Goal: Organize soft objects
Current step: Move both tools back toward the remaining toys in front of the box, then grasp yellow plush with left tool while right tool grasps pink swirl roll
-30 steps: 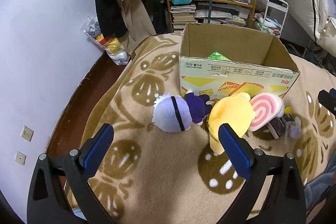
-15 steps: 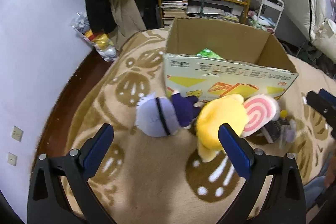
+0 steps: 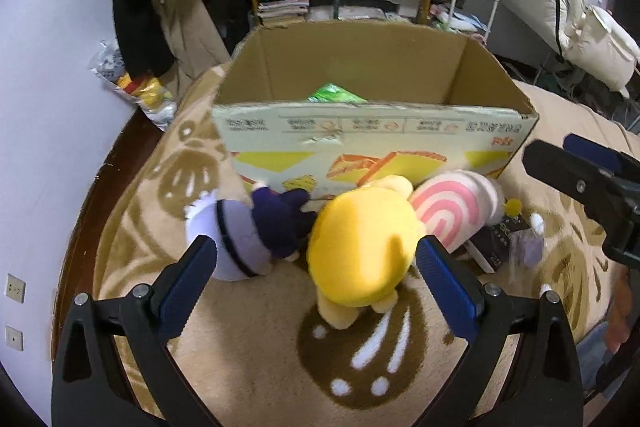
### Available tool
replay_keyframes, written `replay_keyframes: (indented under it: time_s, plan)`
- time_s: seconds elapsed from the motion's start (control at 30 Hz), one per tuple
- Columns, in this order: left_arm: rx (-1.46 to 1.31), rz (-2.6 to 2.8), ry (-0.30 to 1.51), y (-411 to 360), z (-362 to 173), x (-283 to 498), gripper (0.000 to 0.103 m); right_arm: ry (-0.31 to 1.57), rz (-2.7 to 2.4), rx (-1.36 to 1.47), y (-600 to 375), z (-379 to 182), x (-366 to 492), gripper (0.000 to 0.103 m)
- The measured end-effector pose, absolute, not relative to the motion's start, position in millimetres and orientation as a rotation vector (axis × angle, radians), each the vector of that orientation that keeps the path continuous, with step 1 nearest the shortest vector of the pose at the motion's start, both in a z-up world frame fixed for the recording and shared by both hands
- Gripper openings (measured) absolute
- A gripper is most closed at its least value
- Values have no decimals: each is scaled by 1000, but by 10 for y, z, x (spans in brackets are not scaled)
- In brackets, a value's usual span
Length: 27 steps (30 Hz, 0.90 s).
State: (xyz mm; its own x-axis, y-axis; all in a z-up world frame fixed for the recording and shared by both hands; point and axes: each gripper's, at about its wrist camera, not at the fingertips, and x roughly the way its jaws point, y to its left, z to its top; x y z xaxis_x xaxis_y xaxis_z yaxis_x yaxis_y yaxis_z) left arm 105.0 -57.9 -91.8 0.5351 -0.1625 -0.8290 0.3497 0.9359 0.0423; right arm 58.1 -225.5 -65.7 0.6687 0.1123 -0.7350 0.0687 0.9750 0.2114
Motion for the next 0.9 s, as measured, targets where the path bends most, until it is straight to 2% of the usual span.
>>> replay_keyframes:
  time_s: [0.9]
  plan:
    - [305, -311, 1092, -820, -1473, 1160, 99, 950, 69, 296, -2207, -1046, 798, 99]
